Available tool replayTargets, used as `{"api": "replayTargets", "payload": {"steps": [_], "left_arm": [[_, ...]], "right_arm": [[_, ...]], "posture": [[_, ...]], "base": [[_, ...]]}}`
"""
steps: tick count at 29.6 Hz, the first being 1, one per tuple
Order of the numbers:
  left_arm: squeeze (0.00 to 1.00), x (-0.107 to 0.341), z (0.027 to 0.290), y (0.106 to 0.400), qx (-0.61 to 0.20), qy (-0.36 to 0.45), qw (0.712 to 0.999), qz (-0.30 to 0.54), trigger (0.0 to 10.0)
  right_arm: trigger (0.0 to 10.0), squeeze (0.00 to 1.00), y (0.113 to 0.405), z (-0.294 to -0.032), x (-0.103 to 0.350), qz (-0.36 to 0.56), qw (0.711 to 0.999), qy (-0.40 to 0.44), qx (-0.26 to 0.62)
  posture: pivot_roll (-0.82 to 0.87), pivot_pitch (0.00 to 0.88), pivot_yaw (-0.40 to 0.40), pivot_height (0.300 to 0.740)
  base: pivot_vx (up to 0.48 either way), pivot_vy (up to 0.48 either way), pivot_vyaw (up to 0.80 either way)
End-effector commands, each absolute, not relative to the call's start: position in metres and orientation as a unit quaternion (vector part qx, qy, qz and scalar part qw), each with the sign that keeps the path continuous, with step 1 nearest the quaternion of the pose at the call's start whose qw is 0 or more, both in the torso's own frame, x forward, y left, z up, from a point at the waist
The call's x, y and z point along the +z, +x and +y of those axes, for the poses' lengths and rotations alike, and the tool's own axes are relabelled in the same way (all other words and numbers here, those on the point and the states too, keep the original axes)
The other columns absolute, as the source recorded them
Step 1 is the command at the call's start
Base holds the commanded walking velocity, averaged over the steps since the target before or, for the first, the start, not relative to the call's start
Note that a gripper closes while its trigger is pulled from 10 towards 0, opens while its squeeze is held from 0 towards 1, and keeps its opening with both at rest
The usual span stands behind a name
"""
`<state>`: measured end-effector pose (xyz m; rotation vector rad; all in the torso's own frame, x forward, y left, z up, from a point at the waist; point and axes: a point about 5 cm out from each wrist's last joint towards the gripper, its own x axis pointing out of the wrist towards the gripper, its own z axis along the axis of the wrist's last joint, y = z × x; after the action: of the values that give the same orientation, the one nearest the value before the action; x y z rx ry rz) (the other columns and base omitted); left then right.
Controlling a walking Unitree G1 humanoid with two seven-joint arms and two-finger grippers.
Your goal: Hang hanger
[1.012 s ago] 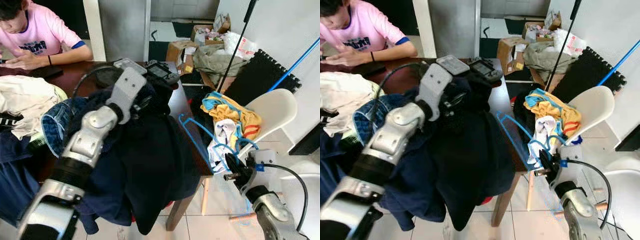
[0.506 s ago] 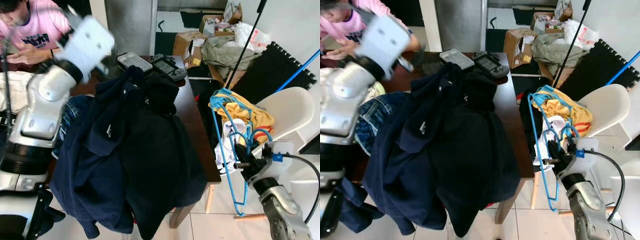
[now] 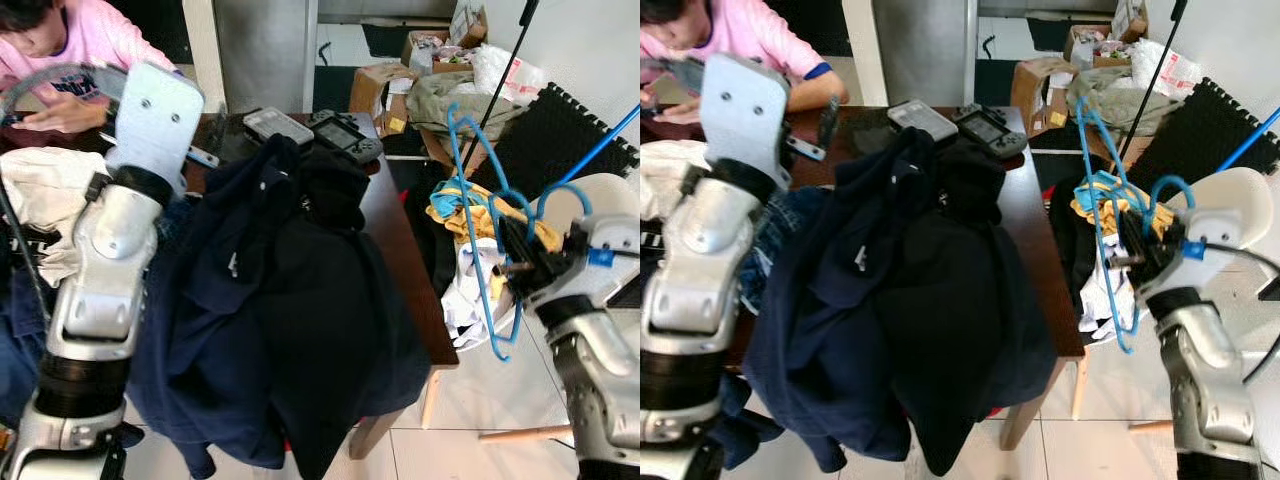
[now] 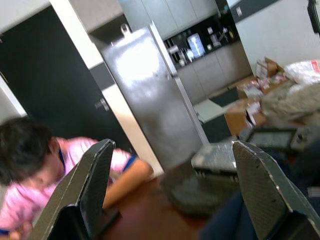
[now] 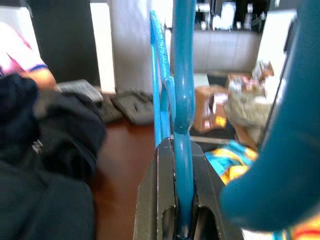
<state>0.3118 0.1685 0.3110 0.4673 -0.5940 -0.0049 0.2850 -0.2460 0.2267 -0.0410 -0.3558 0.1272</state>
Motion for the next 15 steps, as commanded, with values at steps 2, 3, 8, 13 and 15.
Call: {"api": "replayTargets", "payload": {"steps": [2, 3, 8, 13, 15], "left_arm": [[0.00, 0.300, 0.164, 0.312, -0.010, 0.219, 0.936, -0.275, 10.0], [0.00, 0.300, 0.164, 0.312, -0.010, 0.219, 0.936, -0.275, 10.0], [0.00, 0.292, 0.158, 0.312, -0.017, 0.211, 0.941, -0.266, 10.0], [0.00, 0.289, 0.157, 0.312, -0.019, 0.207, 0.943, -0.261, 10.0], [0.00, 0.290, 0.156, 0.312, -0.020, 0.205, 0.943, -0.261, 10.0]], "right_arm": [[10.0, 0.00, 0.285, -0.237, 0.239, -0.191, 0.978, -0.028, 0.084], [10.0, 0.00, 0.285, -0.237, 0.239, -0.191, 0.978, -0.028, 0.084], [10.0, 0.00, 0.284, -0.230, 0.241, -0.190, 0.976, -0.038, 0.098], [10.0, 0.00, 0.284, -0.231, 0.238, -0.182, 0.978, -0.042, 0.098], [10.0, 0.00, 0.284, -0.231, 0.238, -0.179, 0.978, -0.043, 0.098]], "posture": [[0.10, 0.155, -0.025, 0.740], [0.10, 0.155, -0.025, 0.740], [0.09, 0.156, -0.026, 0.740], [0.09, 0.157, -0.026, 0.740], [0.09, 0.157, -0.026, 0.740]], "base": [[0.000, 0.401, 0.00], [0.000, 0.401, 0.00], [0.000, 0.425, 0.00], [0.000, 0.442, 0.00], [0.000, 0.442, 0.00]]}}
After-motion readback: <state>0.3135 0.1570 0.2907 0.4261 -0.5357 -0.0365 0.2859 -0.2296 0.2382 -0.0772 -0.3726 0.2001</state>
